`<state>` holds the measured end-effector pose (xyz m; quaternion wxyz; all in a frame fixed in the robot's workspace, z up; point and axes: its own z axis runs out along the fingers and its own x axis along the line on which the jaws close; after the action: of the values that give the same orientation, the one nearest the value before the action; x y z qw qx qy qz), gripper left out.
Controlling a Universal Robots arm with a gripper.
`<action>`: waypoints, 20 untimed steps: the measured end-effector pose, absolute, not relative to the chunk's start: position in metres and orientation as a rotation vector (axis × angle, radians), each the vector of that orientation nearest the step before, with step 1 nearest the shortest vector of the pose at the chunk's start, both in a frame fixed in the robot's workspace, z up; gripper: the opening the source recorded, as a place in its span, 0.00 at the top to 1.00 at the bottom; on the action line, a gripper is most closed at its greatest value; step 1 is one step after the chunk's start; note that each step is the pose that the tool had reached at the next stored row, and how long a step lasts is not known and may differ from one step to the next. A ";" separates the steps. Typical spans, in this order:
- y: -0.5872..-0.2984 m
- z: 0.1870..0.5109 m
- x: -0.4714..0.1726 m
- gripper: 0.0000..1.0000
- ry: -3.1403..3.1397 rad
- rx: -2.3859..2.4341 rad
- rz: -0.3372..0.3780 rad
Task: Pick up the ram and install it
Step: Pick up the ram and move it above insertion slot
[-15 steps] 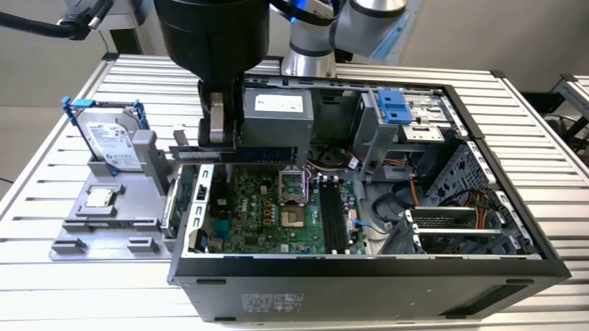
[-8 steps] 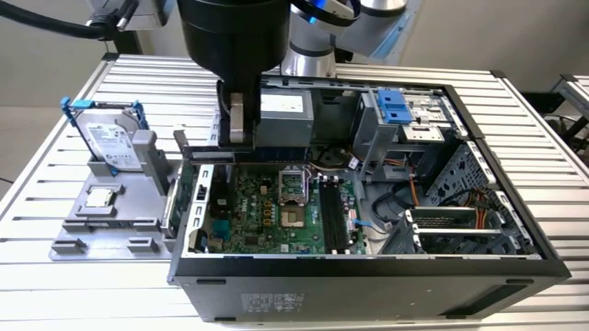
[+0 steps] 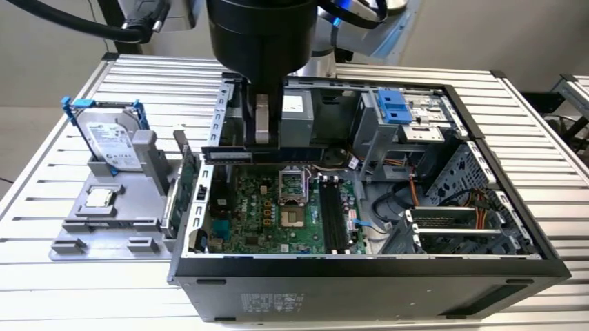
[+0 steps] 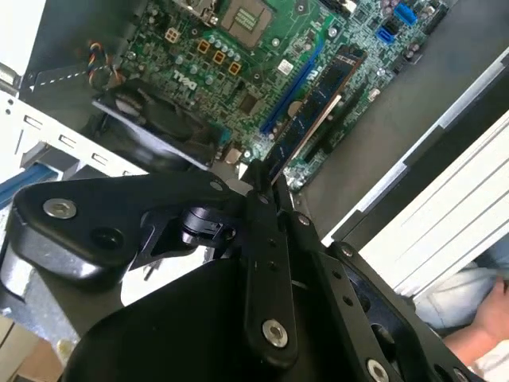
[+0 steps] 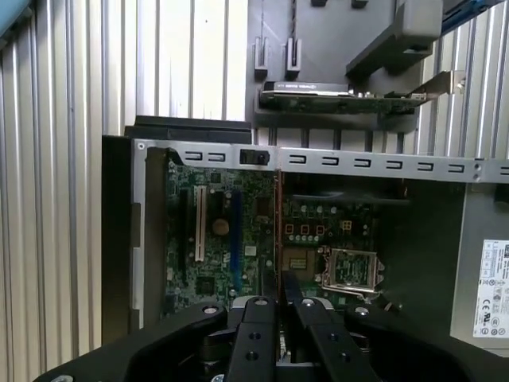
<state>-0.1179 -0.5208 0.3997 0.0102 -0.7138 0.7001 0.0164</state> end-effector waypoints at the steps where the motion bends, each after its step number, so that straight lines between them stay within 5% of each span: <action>1: -0.521 0.400 -0.116 1.00 2.185 -2.228 0.051; 20: -0.521 0.400 -0.068 1.00 2.185 -2.228 0.051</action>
<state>-0.0677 -0.5208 0.3997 0.0102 -0.7138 0.7000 0.0164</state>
